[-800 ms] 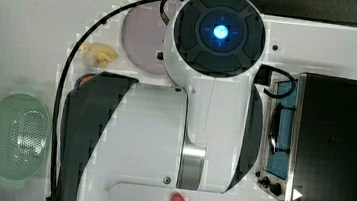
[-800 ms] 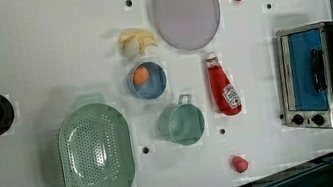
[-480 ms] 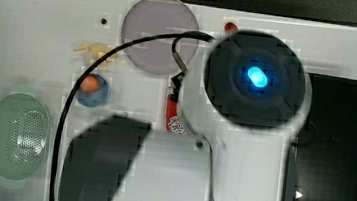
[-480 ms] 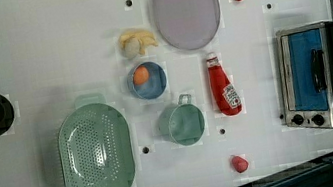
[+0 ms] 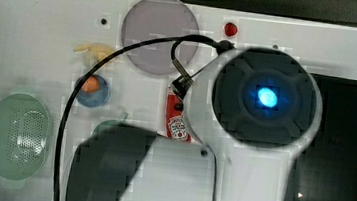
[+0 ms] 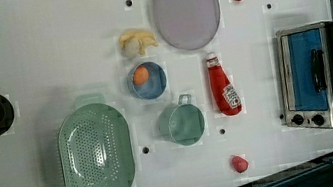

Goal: Pick Ketchup from the table and place it in strainer.

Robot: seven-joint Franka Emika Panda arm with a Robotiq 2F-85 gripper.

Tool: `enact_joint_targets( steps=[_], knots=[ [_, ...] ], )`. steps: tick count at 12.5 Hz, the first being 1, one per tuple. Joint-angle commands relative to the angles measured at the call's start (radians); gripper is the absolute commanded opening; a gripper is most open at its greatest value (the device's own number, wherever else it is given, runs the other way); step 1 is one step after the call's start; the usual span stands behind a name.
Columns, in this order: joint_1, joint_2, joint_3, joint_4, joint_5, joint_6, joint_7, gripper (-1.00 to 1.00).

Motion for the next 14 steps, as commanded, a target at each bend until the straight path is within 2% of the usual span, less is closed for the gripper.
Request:
enact_joint_targets(
  steps=[1,8,12,14],
  knots=[
    [0.010,0.096,0.019,-0.104,0.009,0.050,-0.227,1.00],
    [0.012,0.150,0.035,-0.372,0.009,0.434,-0.772,1.00],
    [0.016,0.229,0.040,-0.475,0.006,0.639,-0.820,1.00],
    [0.023,0.290,0.040,-0.490,-0.030,0.711,-0.821,1.00]
  ],
)
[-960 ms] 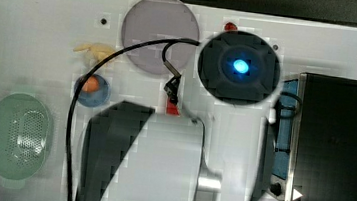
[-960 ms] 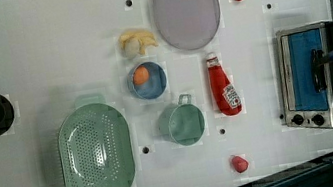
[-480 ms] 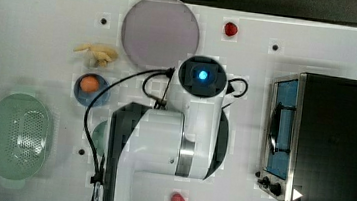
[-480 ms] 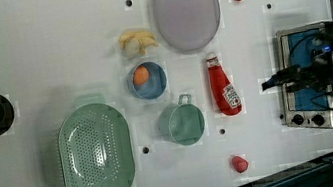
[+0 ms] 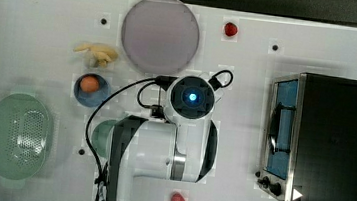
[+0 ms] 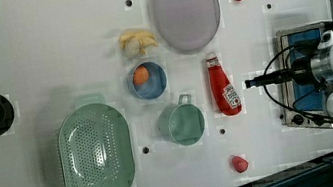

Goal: Pick Ketchup from the table and place it in strainer.

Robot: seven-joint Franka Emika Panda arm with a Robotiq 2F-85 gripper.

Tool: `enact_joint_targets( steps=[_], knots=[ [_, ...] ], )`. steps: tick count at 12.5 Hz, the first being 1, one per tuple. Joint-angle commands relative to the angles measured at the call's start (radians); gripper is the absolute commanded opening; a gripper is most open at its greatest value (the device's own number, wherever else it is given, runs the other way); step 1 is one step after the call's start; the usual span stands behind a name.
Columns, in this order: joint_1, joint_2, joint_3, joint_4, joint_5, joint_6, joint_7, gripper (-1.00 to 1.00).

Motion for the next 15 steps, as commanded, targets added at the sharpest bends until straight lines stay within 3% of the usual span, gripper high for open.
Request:
enact_joint_targets(
  steps=[1,8,9,12,15],
  knots=[
    [0.007,0.107,-0.007,-0.024,-0.065,0.091,-0.075,1.00],
    [0.019,0.283,-0.004,-0.030,-0.073,0.255,-0.075,1.00],
    [0.019,0.298,-0.007,-0.031,-0.073,0.277,-0.075,0.93],
    [0.019,0.313,-0.010,-0.032,-0.073,0.312,-0.075,0.24],
    [0.014,0.281,-0.013,-0.015,-0.072,0.309,-0.075,0.24]
  ],
)
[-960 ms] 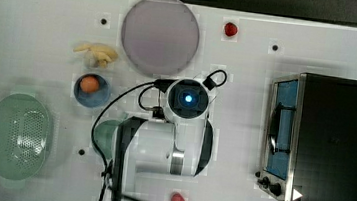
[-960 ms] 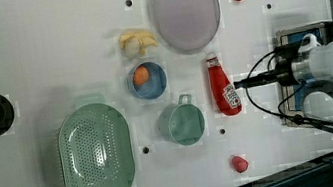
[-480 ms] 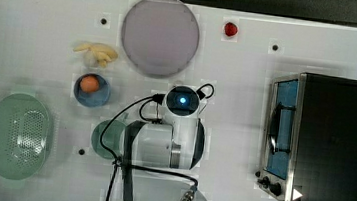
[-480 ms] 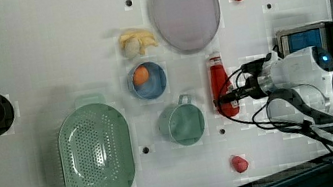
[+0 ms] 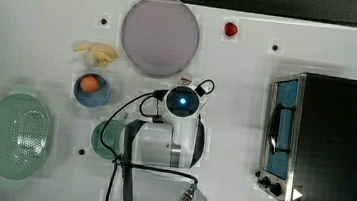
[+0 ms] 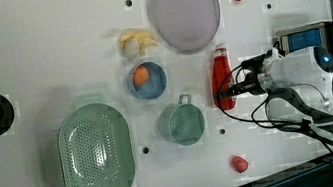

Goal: Pick Ketchup from the table and place it in strainer.

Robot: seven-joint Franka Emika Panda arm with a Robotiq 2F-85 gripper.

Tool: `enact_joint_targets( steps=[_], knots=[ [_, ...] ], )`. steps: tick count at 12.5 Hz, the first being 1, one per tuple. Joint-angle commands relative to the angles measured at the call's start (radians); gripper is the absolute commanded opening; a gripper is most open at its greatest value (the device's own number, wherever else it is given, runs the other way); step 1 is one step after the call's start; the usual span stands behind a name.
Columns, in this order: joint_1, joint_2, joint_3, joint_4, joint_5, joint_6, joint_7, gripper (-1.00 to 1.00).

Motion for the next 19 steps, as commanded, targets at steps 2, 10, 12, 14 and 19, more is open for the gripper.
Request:
enact_joint_targets(
  steps=[2,10,12,14,19],
  knots=[
    [-0.015,-0.121,0.001,0.017,-0.001,-0.009,-0.024,0.24],
    [0.026,-0.498,0.117,0.207,0.031,-0.610,0.151,0.24],
    [0.052,-0.492,0.204,0.249,0.060,-0.632,0.314,0.24],
    [0.075,-0.473,0.302,0.280,0.061,-0.626,0.489,0.24],
    [0.110,-0.350,0.539,0.289,0.061,-0.466,0.853,0.24]
  ],
)
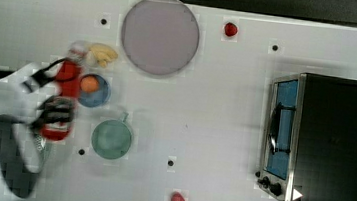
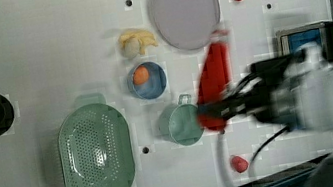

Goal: Pick Ketchup from the table and place it in strainer.

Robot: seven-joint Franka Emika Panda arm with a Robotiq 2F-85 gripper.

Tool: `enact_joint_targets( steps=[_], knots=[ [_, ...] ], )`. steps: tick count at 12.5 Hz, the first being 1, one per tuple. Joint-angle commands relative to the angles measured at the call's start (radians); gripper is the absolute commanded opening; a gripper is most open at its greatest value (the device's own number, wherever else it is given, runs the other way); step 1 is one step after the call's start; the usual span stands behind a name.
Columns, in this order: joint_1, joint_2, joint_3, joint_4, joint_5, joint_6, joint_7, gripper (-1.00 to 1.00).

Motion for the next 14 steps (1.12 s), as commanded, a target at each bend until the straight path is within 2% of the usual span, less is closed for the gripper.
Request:
enact_joint_targets(
  steps=[1,3,4,7,8,11,14],
  knots=[
    [0.038,0.080,0.084,-0.007,0.001,0.137,0.327,0.24],
    [0.051,0.178,0.139,-0.008,-0.002,0.242,0.464,0.24],
    [0.062,0.230,0.151,-0.008,-0.006,0.280,0.503,0.32],
    [0.087,0.361,0.152,-0.008,-0.027,0.389,0.527,0.96],
    [0.084,0.373,0.151,-0.006,-0.027,0.409,0.528,1.00],
    [0.062,0.295,0.150,-0.006,-0.024,0.332,0.595,1.00],
    [-0.025,0.115,0.123,0.011,-0.023,0.126,0.583,1.00]
  ],
)
